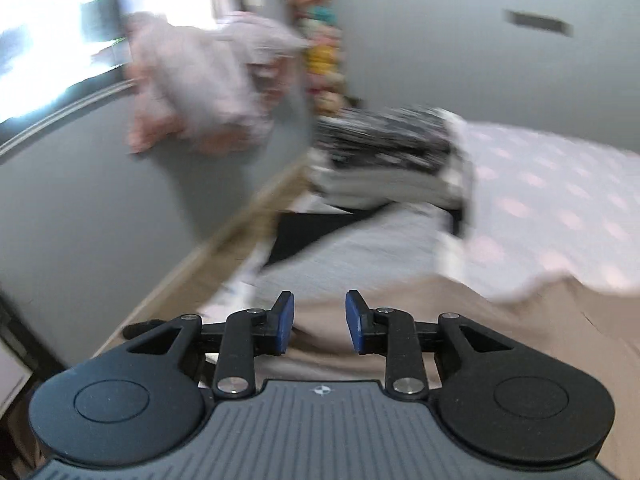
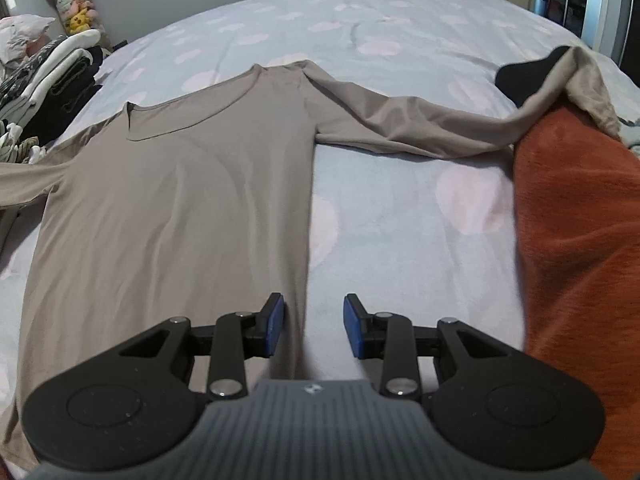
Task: Fold clothes
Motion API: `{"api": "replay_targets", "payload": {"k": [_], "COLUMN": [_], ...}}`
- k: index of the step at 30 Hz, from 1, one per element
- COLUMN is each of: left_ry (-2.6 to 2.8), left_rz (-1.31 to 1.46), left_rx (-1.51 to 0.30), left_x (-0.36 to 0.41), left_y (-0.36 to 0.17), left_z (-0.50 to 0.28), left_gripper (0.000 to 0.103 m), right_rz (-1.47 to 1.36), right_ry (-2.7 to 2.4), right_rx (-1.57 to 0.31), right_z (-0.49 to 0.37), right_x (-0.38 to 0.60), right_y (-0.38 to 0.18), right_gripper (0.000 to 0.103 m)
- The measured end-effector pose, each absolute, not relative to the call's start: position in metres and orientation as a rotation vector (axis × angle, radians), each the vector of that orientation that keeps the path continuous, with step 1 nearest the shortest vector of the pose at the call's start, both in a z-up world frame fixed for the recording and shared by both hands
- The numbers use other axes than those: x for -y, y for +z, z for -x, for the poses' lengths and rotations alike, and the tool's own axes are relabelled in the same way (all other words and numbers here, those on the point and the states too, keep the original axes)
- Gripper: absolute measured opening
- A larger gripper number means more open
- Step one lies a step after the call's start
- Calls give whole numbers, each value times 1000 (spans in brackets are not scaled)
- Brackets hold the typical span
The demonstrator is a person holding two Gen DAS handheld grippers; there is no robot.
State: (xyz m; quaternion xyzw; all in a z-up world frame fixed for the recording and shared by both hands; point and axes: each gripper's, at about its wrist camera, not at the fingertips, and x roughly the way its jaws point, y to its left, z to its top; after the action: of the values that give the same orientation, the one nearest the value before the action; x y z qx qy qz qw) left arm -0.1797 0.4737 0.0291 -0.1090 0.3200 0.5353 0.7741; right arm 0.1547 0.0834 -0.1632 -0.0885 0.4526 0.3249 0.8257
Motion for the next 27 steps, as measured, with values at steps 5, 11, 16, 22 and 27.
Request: {"api": "replay_targets", "payload": {"k": [5, 11, 16, 22, 27], "left_ry": [801, 463, 336, 283, 301], "left_rz": [185, 149, 96, 130, 194], "left_rx": [-932, -1223, -1418, -1517, -1516], "left_x": [-408, -342, -315, -304, -306], "left_y": [10, -56, -117, -166, -186], "left_z": [144, 108, 96, 101, 105], "left_gripper": [33, 34, 38, 44, 44], "right_rz": [239, 318, 404, 514, 585], "right_ry": [707, 779, 861, 907, 952], "right_rx": [-995, -1034, -1139, -1236, -1304], "right_z": [-155, -148, -142, -132, -122], "right_x": [-70, -51, -44, -49, -63], "right_y": [-141, -125, -136, -164, -182], "right_gripper": [36, 36, 36, 36, 35]}}
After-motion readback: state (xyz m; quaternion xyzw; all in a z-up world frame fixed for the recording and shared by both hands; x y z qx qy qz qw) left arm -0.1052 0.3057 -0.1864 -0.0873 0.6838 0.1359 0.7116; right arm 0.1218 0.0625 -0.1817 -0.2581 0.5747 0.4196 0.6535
